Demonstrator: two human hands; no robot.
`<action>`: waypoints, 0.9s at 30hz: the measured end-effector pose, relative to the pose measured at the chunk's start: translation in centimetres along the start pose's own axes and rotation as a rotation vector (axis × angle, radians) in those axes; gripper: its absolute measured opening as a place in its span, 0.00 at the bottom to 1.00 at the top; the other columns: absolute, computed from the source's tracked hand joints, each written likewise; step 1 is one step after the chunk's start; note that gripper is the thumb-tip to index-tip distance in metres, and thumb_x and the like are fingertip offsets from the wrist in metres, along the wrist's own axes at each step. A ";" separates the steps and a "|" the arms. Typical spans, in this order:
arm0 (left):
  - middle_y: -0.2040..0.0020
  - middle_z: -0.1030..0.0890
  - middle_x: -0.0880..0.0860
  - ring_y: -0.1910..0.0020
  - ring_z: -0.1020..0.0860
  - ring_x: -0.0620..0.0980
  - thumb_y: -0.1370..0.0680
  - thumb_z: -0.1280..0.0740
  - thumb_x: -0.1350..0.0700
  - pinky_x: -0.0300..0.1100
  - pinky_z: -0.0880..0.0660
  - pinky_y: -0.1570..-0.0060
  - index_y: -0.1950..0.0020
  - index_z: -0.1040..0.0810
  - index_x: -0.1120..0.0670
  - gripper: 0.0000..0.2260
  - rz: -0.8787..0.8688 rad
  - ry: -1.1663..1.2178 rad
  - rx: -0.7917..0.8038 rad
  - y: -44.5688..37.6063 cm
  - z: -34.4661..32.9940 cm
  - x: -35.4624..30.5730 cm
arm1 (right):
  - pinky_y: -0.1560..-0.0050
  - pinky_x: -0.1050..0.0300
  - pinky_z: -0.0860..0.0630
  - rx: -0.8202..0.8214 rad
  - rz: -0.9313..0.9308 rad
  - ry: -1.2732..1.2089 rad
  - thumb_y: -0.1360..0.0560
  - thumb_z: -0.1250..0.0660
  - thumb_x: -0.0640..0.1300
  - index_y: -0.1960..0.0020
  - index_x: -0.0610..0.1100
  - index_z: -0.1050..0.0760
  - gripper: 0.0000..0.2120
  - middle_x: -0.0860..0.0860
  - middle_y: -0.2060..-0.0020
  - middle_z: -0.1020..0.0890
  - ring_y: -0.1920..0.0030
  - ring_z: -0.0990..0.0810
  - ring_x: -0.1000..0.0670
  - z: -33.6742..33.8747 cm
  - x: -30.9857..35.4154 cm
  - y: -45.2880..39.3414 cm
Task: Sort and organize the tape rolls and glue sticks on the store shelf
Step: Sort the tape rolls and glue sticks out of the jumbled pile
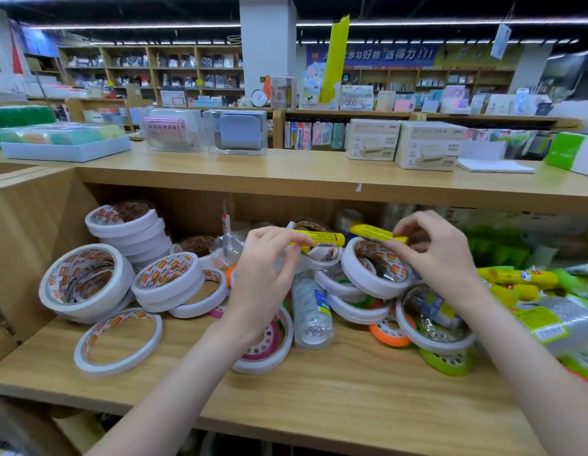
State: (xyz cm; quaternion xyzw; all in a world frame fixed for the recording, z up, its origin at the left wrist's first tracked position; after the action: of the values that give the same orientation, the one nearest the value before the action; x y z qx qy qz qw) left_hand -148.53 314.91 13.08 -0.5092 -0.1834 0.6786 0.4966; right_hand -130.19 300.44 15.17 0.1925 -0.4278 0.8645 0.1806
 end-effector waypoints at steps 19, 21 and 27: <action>0.25 0.42 0.59 0.35 0.31 0.61 0.20 0.42 0.61 0.50 0.34 0.37 0.33 0.27 0.50 0.17 -0.192 -0.229 0.631 -4.8 -17.0 -11.8 | 0.56 0.62 0.30 -0.076 -0.229 0.210 0.27 0.35 0.33 0.57 0.49 0.24 0.11 0.51 0.60 0.20 0.57 0.23 0.50 13.7 -9.7 6.6; 0.27 0.37 0.61 0.37 0.29 0.63 0.21 0.41 0.60 0.53 0.33 0.37 0.37 0.23 0.51 0.15 -0.215 -0.224 0.582 -5.0 -17.2 -11.9 | 0.57 0.72 0.30 -0.083 -0.230 0.155 0.27 0.34 0.33 0.58 0.49 0.24 0.11 0.55 0.61 0.21 0.59 0.23 0.54 14.4 -9.4 7.0; 0.46 0.20 0.53 0.46 0.26 0.52 0.26 0.44 0.55 0.47 0.37 0.44 0.53 0.19 0.53 0.14 -0.373 -0.233 0.339 -0.5 -12.6 -9.0 | 0.48 0.74 0.33 0.154 -0.083 0.104 0.30 0.35 0.56 0.52 0.51 0.22 0.12 0.59 0.53 0.20 0.49 0.25 0.62 14.7 -7.5 8.8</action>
State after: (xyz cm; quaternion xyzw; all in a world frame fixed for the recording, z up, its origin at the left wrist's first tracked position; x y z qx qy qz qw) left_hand -137.39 304.17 12.83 -0.2947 -0.2138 0.6503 0.6667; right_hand -125.34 282.46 13.88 0.1782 -0.3421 0.8954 0.2226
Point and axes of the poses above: each hand's wrist, its own y-axis away from the middle knuckle, its own z-axis out of the back of the hand, x = y × z, the point moved 2 cm from there along -y, towards the middle knuckle
